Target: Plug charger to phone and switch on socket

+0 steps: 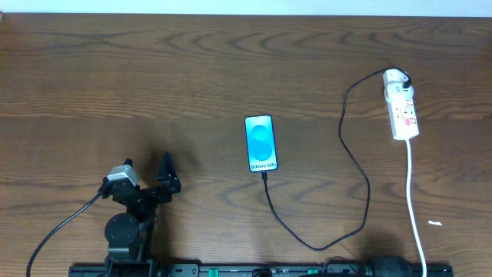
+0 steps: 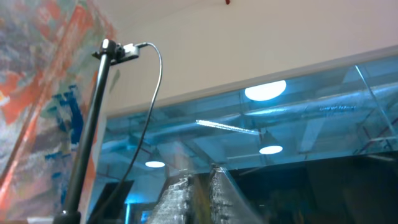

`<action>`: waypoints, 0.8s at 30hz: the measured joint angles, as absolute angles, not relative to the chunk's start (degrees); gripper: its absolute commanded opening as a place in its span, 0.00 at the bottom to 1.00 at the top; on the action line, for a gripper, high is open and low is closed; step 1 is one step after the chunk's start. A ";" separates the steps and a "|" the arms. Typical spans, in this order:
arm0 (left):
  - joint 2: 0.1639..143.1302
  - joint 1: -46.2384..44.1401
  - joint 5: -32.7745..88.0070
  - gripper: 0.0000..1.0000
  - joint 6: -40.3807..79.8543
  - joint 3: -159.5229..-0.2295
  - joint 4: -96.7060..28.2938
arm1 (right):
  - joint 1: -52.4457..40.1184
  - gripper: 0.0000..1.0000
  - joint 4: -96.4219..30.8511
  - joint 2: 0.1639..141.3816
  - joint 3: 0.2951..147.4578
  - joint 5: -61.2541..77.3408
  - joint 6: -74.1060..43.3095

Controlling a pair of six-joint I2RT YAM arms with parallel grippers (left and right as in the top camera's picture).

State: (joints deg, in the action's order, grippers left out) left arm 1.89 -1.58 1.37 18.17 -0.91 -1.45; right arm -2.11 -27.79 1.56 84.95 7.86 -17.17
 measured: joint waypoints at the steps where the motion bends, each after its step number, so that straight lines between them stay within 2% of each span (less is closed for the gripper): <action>1: 1.89 -1.58 1.34 0.98 18.17 -0.91 -1.48 | -2.11 0.25 -27.75 1.56 84.95 7.73 -17.21; 4: 1.89 -1.58 1.37 0.98 18.17 -0.91 -1.48 | -2.11 0.33 -27.66 1.56 84.95 6.42 -16.99; 12: 1.89 -1.58 1.37 0.98 18.17 -0.91 -1.45 | -2.33 0.43 -27.18 1.37 84.01 2.74 -16.91; 21: 1.89 -1.58 1.37 0.98 18.17 -0.91 -1.48 | -3.09 0.48 -27.09 1.37 83.24 1.89 -16.91; 24: 1.89 -1.58 1.37 0.98 18.17 -0.91 -1.48 | -3.14 0.60 -27.07 1.37 83.18 1.76 -16.91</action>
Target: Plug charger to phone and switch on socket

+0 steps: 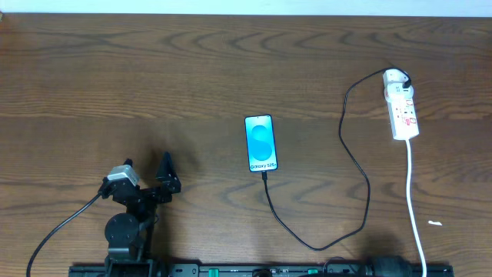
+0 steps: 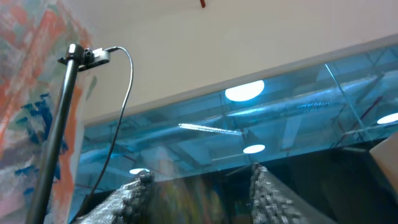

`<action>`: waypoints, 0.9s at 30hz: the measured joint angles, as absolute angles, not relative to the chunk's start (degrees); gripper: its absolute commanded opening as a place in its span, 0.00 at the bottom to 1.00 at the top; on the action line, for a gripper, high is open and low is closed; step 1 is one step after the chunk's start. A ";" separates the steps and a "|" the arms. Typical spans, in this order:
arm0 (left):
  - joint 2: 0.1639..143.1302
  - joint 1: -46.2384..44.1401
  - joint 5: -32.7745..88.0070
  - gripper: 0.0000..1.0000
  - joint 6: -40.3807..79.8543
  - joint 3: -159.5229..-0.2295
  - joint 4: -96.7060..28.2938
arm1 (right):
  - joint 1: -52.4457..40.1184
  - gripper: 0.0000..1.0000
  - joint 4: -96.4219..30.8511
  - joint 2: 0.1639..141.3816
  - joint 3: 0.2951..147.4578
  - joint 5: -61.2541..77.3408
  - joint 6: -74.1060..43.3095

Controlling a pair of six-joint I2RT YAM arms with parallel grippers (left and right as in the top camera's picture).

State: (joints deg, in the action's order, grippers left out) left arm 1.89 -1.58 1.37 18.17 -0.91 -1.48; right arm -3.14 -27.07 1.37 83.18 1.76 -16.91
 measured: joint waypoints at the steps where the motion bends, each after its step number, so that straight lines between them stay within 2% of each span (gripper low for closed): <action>1: 1.89 -1.58 1.34 0.98 18.17 -0.91 -1.48 | -3.14 0.66 -26.92 1.37 83.07 1.72 -16.93; 3: 1.89 -1.58 1.37 0.98 18.17 -0.91 -1.48 | -3.14 0.77 -26.20 1.37 82.63 1.69 -17.02; 10: 1.89 -1.58 1.37 0.98 18.17 -0.91 -1.48 | -3.16 0.99 -26.24 1.37 79.29 -0.34 -17.02; 27: 1.89 -1.58 1.37 0.98 18.20 -0.91 -1.45 | -3.16 0.99 -27.99 1.37 62.06 -6.94 -16.88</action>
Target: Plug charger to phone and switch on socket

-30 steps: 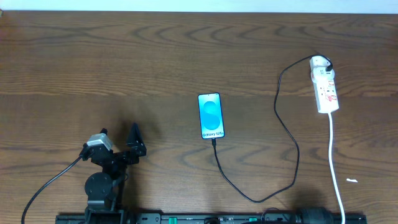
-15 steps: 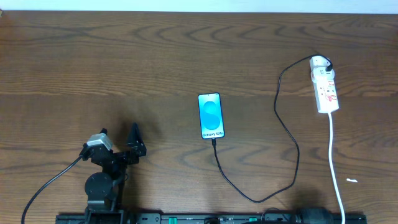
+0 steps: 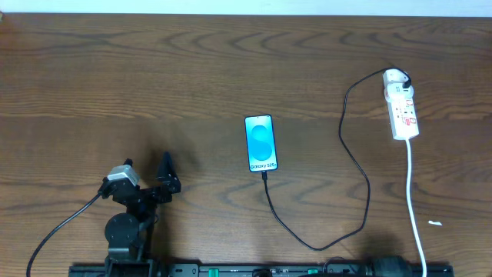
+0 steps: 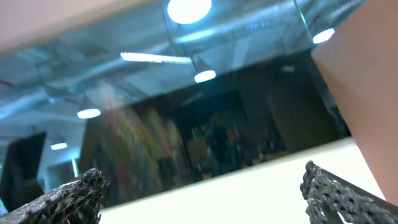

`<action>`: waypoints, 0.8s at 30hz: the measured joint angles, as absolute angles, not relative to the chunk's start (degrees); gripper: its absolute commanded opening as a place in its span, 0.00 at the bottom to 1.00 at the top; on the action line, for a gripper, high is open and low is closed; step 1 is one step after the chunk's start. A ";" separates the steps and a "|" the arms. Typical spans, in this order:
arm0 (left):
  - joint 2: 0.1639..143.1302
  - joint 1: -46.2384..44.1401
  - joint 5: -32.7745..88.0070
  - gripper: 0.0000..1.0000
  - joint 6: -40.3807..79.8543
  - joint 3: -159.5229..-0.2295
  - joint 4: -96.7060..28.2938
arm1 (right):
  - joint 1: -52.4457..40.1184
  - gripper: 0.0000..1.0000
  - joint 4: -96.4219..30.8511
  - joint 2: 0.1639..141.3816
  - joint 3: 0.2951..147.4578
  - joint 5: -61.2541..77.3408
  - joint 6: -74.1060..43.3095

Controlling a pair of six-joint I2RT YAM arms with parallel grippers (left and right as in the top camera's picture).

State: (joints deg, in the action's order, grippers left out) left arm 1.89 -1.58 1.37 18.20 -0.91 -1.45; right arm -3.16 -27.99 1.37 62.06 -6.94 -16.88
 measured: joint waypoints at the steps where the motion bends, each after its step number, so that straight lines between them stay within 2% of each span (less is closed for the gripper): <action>1: 1.89 -1.58 1.34 0.98 18.17 -0.91 -1.45 | -3.16 0.99 -28.01 1.37 61.01 -7.01 -16.88; 24: 1.89 -1.58 1.37 0.98 18.17 -0.91 -1.48 | -3.16 0.99 -28.93 1.34 43.97 -7.31 -16.91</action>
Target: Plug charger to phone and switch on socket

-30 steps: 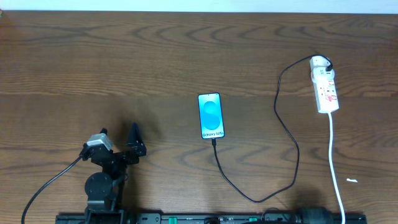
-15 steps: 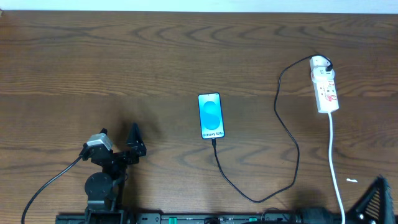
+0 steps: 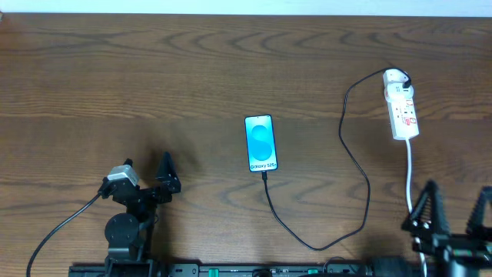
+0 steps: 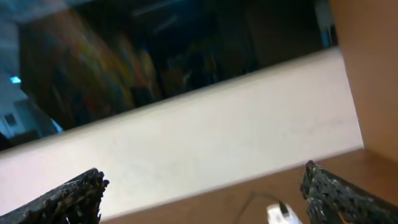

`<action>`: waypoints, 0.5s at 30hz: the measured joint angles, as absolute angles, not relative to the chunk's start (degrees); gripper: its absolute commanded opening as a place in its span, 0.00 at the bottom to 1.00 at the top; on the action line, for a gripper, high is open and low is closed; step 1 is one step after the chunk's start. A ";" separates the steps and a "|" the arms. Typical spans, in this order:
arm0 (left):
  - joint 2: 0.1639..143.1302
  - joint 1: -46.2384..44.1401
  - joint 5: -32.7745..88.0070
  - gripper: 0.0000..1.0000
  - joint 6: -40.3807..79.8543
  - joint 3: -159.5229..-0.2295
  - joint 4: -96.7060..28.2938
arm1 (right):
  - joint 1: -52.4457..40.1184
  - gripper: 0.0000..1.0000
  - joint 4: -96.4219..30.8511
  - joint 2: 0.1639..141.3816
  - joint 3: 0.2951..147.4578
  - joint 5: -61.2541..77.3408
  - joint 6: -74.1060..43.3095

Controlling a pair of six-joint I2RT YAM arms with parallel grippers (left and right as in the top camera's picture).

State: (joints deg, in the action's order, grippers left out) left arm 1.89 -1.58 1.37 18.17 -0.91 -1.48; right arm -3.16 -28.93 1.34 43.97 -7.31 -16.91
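Observation:
The phone [image 3: 260,143] lies face up mid-table with its screen lit. A black cable [image 3: 355,165] runs from the phone's near end, loops across the wood and reaches the white adapter [image 3: 395,77] at the far end of the white power strip [image 3: 403,111]. My right gripper [image 3: 455,214] stands open and empty at the front right, near the strip's white lead. In the right wrist view the right gripper [image 4: 205,200] has its fingers [image 4: 68,199] wide apart, with the adapter [image 4: 281,214] far ahead at the bottom edge. My left gripper [image 3: 166,173] rests shut at the front left.
The strip's white lead [image 3: 413,200] runs toward the front edge just left of my right gripper. A small white scrap [image 3: 435,224] lies beside it. A pale wall [image 4: 186,143] rises behind the table's far edge. The left arm's base [image 3: 123,227] sits at the front left.
My right gripper has come into the overhead view at the front right. Its camera now faces the wall and the table's far edge instead of windows. The phone, cable, strip and left arm are unchanged.
At first my right gripper was out of the overhead view, aimed up at the ceiling with its fingers close together. Then they stood further apart, then wide apart. Now it is open over the table's front right. The phone, cable, strip and left arm have not moved.

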 measured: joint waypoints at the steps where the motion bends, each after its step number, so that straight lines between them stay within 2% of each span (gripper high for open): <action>1: 1.89 -1.58 1.37 0.98 18.17 -0.91 -1.48 | -3.16 0.99 -29.02 1.34 42.89 -7.33 -16.88; 15: 1.89 -1.58 1.37 0.98 18.17 -0.91 -1.48 | -3.16 0.99 -28.73 1.32 32.42 -7.31 -16.88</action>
